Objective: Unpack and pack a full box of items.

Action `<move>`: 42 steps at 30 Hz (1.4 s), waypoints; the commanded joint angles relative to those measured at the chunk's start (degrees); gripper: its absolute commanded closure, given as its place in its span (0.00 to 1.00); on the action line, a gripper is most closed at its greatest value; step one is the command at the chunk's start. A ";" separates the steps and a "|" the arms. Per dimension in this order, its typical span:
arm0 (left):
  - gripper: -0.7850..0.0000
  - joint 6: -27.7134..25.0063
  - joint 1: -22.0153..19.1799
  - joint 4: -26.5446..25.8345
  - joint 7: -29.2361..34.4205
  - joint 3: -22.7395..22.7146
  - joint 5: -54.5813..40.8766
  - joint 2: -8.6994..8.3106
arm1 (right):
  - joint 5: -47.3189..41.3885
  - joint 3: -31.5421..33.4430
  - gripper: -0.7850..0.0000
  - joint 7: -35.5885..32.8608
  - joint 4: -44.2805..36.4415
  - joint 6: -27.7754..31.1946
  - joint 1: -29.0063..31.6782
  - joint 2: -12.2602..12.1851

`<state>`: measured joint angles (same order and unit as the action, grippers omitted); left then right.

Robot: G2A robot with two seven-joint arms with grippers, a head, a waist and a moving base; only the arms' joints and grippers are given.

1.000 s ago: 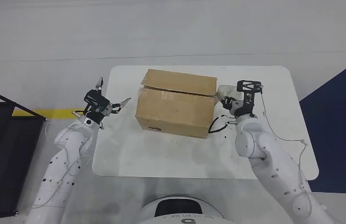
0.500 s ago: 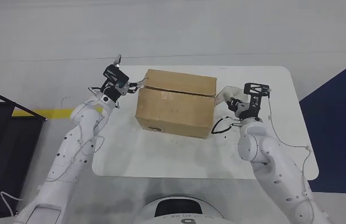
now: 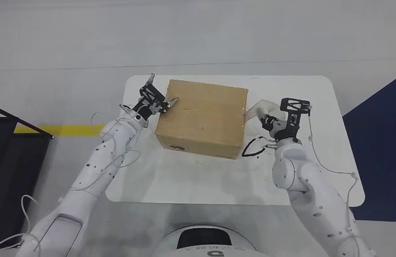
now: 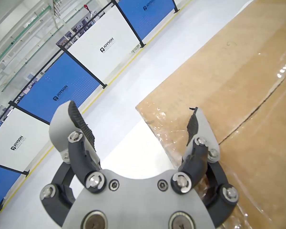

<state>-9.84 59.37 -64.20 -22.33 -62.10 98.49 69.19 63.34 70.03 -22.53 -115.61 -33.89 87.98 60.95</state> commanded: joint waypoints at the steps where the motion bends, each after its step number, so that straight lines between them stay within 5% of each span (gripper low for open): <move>1: 0.00 0.06 0.26 0.02 -0.37 -0.30 -0.42 -0.01 | 2.65 -1.83 0.00 -1.31 -0.36 0.11 -1.16 0.24; 16: 0.00 0.33 4.59 -2.49 -2.83 -3.22 -3.53 -0.38 | 24.47 -21.86 0.00 -19.87 6.40 -5.27 -19.14 5.72; 27: 0.00 0.67 7.03 -4.07 -3.71 -4.49 -3.92 -0.57 | 37.67 -32.58 0.00 -31.65 7.41 -3.66 -29.11 11.42; 32: 0.00 1.18 8.38 -4.96 -3.95 -5.29 -4.09 -0.70 | 37.78 -32.61 0.00 -35.30 5.85 -2.68 -31.11 13.48; 38: 0.00 1.65 9.51 -5.09 -3.50 -5.90 -4.47 -0.73 | 35.86 -25.23 0.00 -37.53 -0.05 -0.43 -27.16 13.24; 42: 0.00 1.98 10.01 -5.25 -3.38 -5.63 -4.29 -0.62 | 33.09 -18.93 0.00 -40.76 -6.81 9.17 -20.40 11.77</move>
<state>-7.92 69.27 -69.40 -25.78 -67.86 94.11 68.53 97.53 49.27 -61.61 -120.74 -29.17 65.56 73.19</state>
